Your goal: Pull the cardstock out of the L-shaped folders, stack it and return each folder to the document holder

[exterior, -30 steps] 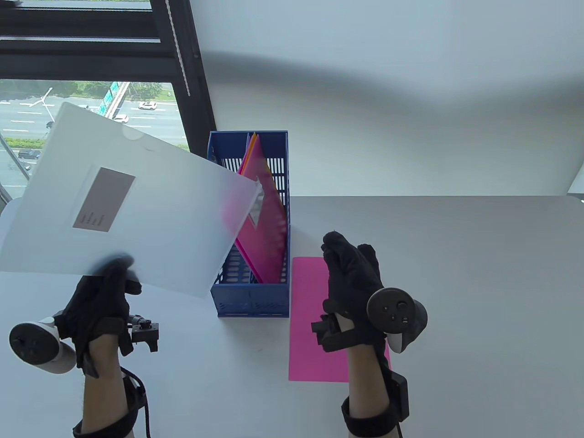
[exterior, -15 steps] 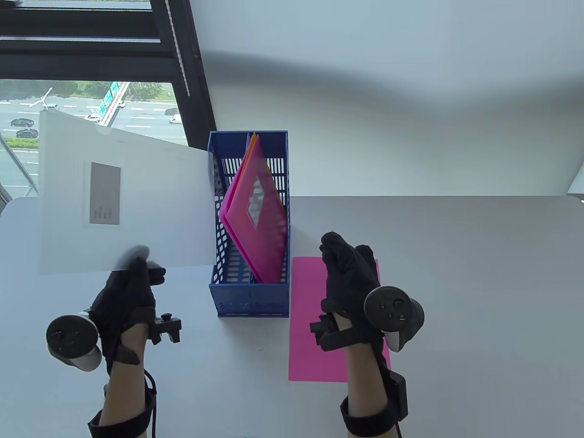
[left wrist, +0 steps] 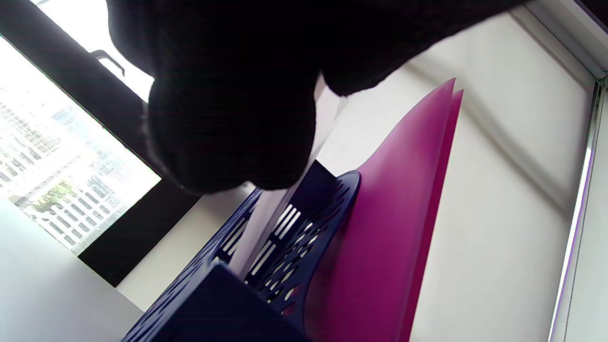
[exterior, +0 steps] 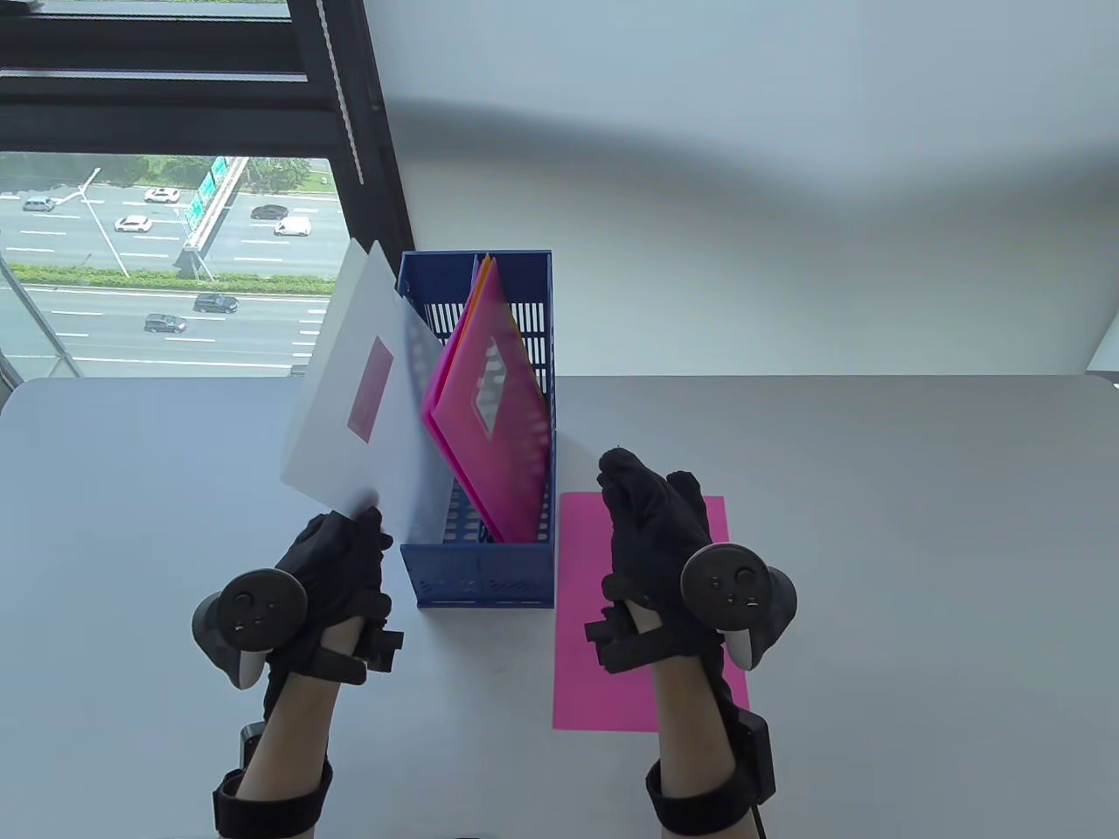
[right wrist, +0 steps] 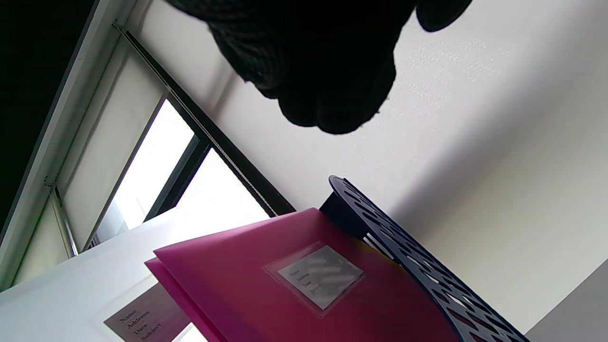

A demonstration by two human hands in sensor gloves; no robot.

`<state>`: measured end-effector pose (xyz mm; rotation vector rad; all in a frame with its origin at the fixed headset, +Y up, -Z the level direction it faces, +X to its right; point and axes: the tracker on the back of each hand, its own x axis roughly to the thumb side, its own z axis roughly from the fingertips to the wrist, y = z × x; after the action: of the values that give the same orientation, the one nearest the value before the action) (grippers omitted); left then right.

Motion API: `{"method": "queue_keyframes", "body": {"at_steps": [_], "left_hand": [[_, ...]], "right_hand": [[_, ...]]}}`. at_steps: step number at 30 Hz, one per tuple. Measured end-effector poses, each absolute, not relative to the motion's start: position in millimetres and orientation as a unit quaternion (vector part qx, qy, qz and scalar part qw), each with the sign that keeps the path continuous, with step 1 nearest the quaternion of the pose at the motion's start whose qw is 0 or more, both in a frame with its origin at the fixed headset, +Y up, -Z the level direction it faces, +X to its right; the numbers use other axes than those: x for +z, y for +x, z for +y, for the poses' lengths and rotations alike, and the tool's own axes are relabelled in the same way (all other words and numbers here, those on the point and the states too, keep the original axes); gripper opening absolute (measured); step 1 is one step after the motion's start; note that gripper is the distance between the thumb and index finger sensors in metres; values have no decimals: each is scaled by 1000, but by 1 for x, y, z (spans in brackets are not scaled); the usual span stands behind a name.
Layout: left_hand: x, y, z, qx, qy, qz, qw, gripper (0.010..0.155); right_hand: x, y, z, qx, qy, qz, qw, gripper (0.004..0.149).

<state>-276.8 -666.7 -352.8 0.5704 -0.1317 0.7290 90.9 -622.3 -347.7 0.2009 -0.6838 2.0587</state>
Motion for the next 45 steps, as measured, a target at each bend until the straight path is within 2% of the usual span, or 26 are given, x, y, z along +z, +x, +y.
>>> {"method": "queue_keyframes", "body": {"at_steps": [7,24,29,35,42,45], "left_hand": [[-361,-272,-682,337,234,-52,910,47],[-364,-283,-691,344,222,-34,912,47],[-364,-283,-690,338,219,-35,915,48],[-365,-283,-692,325,210,-40,921,50],[-366,-283,-693,329,205,-41,921,50],[-365,-284,-693,334,204,-38,919,50]], "right_hand": [[-348,89,-623,841,84,-271,461,40],[-353,75,-629,860,89,-249,436,41],[-349,49,-634,894,66,-282,343,52],[-352,9,-644,929,47,-295,219,60],[-365,-18,-657,952,24,-247,177,63],[-371,-24,-662,955,25,-249,163,64]]}}
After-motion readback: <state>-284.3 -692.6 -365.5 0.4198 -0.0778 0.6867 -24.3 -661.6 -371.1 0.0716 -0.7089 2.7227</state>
